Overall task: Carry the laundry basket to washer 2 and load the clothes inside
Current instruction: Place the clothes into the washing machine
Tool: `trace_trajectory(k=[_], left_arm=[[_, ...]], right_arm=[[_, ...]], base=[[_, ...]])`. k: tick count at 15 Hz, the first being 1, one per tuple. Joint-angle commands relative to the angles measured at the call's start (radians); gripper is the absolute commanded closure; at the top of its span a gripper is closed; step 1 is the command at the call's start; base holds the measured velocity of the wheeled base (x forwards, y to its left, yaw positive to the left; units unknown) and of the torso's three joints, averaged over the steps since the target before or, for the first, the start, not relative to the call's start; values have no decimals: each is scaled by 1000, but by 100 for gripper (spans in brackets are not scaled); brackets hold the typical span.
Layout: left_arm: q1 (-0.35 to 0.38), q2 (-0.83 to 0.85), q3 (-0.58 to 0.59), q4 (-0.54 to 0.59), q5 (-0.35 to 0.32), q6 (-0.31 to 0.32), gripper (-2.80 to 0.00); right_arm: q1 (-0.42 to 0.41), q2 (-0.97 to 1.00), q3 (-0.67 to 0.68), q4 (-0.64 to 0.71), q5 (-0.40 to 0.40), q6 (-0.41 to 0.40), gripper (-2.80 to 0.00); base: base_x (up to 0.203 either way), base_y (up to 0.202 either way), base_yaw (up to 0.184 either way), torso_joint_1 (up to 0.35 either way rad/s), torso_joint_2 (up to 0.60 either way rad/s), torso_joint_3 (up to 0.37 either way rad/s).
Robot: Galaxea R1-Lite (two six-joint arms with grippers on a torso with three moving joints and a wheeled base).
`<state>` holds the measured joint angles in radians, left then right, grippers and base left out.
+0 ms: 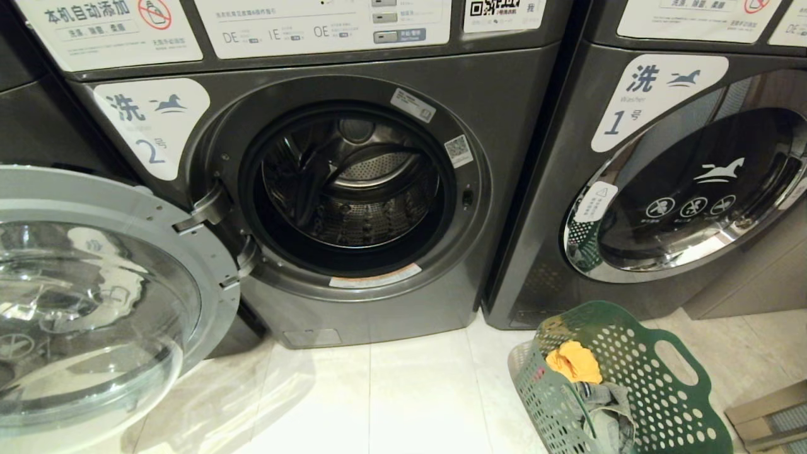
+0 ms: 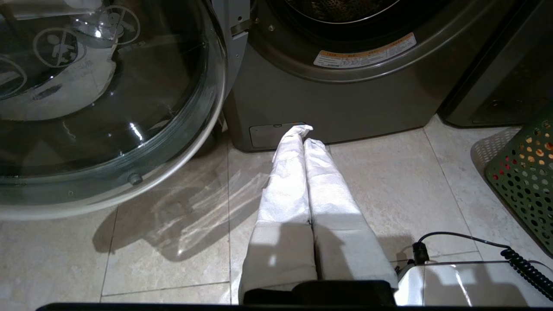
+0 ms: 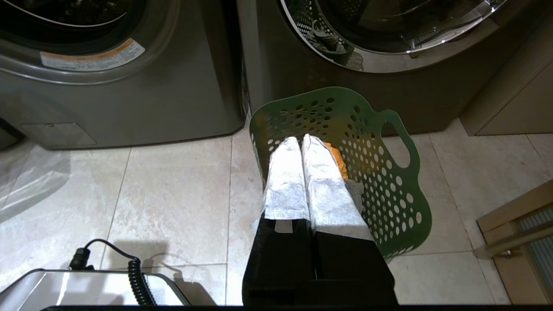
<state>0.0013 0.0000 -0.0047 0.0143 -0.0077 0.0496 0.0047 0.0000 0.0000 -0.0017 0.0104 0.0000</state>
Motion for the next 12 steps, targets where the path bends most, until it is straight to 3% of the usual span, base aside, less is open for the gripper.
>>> trace_trajectory(k=[1, 3, 12], left_arm=[[0, 2, 0, 0, 0, 0, 0], [0, 2, 2, 0, 0, -1, 0], [0, 2, 0, 0, -3, 0, 0]], right_arm=[[0, 2, 0, 0, 0, 2, 0], [1, 2, 0, 0, 0, 2, 0], [0, 2, 0, 0, -6, -4, 0]], base=[[187, 0, 0, 6, 7, 2], [135, 0, 2, 10, 3, 0], [0, 0, 0, 0, 0, 0]])
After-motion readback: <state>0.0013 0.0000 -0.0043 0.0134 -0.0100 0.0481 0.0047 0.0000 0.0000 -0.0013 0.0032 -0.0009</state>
